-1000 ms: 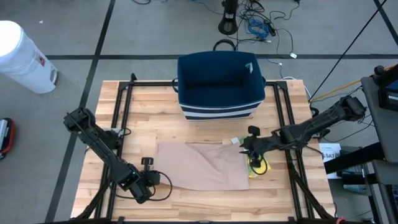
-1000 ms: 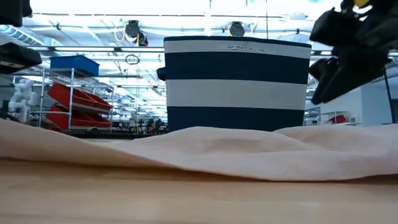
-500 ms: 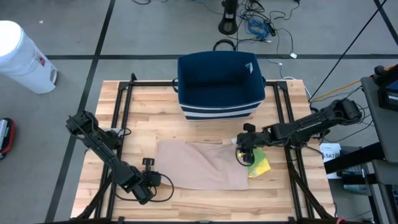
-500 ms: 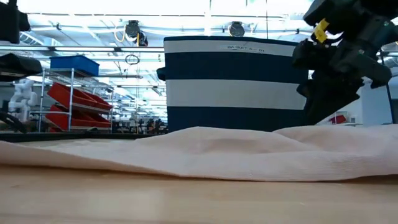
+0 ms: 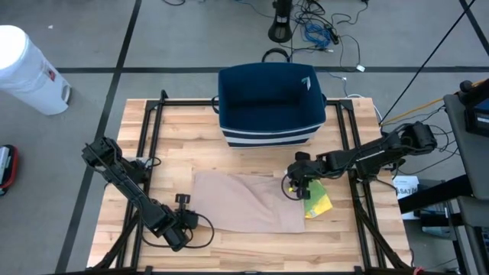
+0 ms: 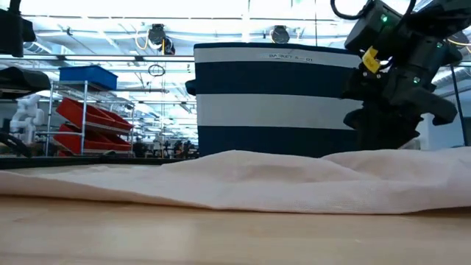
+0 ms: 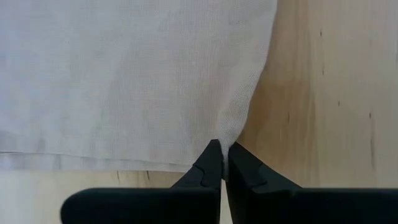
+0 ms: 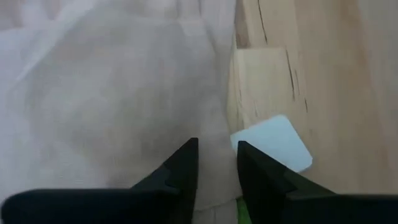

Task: Fold towel
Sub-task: Fold the light brown towel

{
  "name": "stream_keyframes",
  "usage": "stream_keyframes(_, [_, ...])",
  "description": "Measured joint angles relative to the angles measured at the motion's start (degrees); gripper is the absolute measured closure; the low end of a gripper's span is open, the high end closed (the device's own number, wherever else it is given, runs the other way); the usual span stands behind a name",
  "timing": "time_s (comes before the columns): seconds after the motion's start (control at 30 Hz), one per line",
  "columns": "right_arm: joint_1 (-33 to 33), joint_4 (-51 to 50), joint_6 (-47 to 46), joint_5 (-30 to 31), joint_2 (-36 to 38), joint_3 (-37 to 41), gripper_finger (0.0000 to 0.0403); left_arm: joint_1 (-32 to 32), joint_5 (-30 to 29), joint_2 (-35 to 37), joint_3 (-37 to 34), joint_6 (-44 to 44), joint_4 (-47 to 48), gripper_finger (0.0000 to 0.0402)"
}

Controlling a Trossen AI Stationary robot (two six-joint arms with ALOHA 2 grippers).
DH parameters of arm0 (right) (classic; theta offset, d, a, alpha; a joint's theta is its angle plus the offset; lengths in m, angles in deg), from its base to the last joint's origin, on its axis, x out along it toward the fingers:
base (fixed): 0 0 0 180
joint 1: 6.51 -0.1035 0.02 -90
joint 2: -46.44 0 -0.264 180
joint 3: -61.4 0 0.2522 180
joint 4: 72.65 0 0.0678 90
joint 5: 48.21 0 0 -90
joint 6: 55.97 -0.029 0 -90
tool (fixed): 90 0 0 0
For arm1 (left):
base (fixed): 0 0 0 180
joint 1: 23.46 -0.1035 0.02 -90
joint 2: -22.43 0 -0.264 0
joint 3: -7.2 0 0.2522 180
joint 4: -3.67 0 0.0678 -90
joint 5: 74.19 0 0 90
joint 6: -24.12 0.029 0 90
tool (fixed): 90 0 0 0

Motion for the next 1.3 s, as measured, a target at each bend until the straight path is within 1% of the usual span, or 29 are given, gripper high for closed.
stream_keyframes(0.1, [0.0, 0.3, 1.3, 0.0, 0.7, 0.0, 0.0335, 0.0, -0.1, 0.0, 0.0, 0.0, 0.0, 0.0396])
stream_keyframes(0.23, [0.0, -0.3, 3.1, 0.0, 2.5, 0.0, 0.0389, 0.0, -0.1, 0.0, 0.0, 0.0, 0.1, 0.0396])
stream_keyframes(0.27, [0.0, -0.7, 3.7, 0.0, 3.0, 0.0, 0.0396, 0.0, -0.1, 0.0, 0.0, 0.0, 0.1, 0.0396])
stream_keyframes(0.47, [0.0, -2.5, 5.0, 0.0, 5.4, 0.0, 0.0402, 0.0, -0.3, 0.0, 0.0, 0.0, 0.1, 0.0396])
stream_keyframes(0.57, [0.3, -3.3, 4.4, -0.3, 6.6, 0.0, 0.0398, 0.0, -0.4, 0.0, 0.0, 0.0, 0.1, 0.0396])
stream_keyframes(0.63, [1.2, -2.7, 4.3, -2.9, 6.7, 0.0, 0.0386, -0.3, -0.4, 0.0, 0.0, -0.1, 0.1, 0.0396])
stream_keyframes(0.7, [2.3, -2.1, 3.9, -5.9, 6.7, 0.0, 0.0363, -0.4, -0.4, 0.0, 0.0, -0.1, 0.0, 0.0396])
stream_keyframes(0.9, [5.0, -1.9, 3.7, -11.5, 6.4, 0.0, 0.0249, -0.5, -0.7, 0.0, 0.0, -0.1, 0.0, 0.0396])
stream_keyframes(1.0, [5.3, -1.6, 4.0, -11.9, 6.3, 0.0, 0.0207, -0.5, -0.8, 0.0, 0.0, -0.1, 0.0, 0.0396])
stream_keyframes(1.07, [5.3, -1.2, 4.4, -12.0, 5.5, 0.0, 0.0194, -0.5, -0.9, 0.0, 0.0, -0.1, 0.0, 0.0396])
stream_keyframes(1.13, [5.3, -0.8, 4.5, -12.0, 4.3, 0.0, 0.0191, -0.5, -1.7, 0.0, 0.0, -0.1, 0.0, 0.0396])
stream_keyframes(1.3, [5.3, 1.3, 5.4, -12.0, 0.6, 0.0, 0.0208, -0.8, -2.3, 0.0, 0.0, 0.8, -0.2, 0.0396])
